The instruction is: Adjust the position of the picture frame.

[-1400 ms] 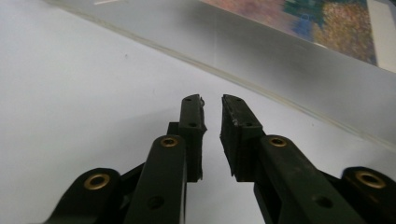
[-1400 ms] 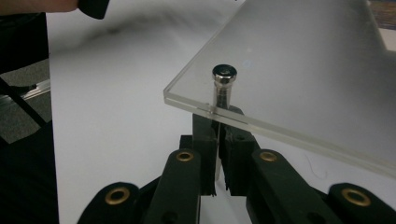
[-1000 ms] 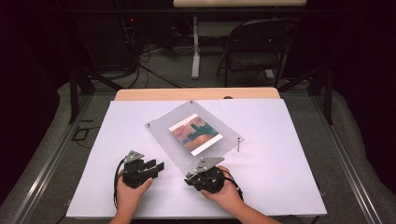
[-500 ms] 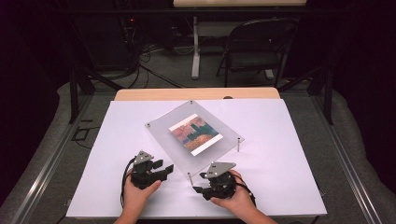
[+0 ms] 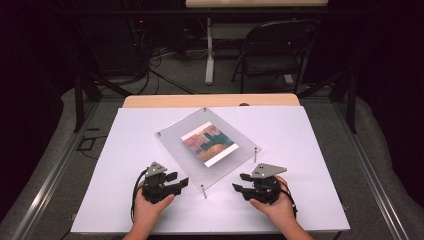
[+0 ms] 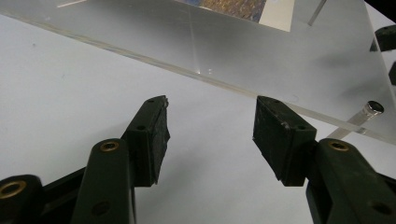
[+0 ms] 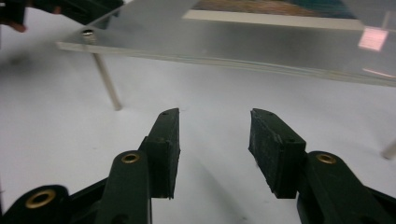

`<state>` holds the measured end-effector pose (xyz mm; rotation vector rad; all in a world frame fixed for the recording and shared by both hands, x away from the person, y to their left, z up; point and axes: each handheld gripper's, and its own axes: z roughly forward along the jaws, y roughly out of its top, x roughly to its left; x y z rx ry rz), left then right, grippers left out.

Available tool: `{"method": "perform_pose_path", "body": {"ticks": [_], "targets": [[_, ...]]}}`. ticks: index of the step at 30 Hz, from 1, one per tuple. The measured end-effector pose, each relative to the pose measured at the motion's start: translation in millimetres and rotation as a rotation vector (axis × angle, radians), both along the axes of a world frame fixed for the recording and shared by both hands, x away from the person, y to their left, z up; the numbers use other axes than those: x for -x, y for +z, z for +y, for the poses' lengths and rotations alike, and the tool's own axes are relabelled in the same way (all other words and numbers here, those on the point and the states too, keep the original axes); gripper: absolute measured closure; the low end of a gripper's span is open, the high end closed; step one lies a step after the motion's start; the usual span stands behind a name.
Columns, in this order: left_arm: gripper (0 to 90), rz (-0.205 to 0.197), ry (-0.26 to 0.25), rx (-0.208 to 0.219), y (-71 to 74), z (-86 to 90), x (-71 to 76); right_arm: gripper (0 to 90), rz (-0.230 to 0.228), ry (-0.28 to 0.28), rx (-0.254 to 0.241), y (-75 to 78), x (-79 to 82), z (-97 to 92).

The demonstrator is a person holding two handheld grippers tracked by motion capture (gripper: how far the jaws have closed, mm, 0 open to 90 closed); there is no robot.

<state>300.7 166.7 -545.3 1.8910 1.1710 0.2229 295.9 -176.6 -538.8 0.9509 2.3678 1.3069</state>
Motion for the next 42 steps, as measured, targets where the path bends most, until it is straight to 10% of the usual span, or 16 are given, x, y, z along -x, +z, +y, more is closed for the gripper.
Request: {"method": "perform_pose_path", "body": {"ticks": [18, 42], "targets": [[50.0, 0.003, -0.013, -0.015, -1.9, -0.4, 12.8, 62.2, 0.01, -0.242, 0.006, -8.0, -54.4, -49.4], [60.1, -0.004, -0.117, -0.002, -4.6, -21.7, 38.5, 84.6, 0.009, -0.235, 0.031, -18.6, -85.4, -39.4]]}}
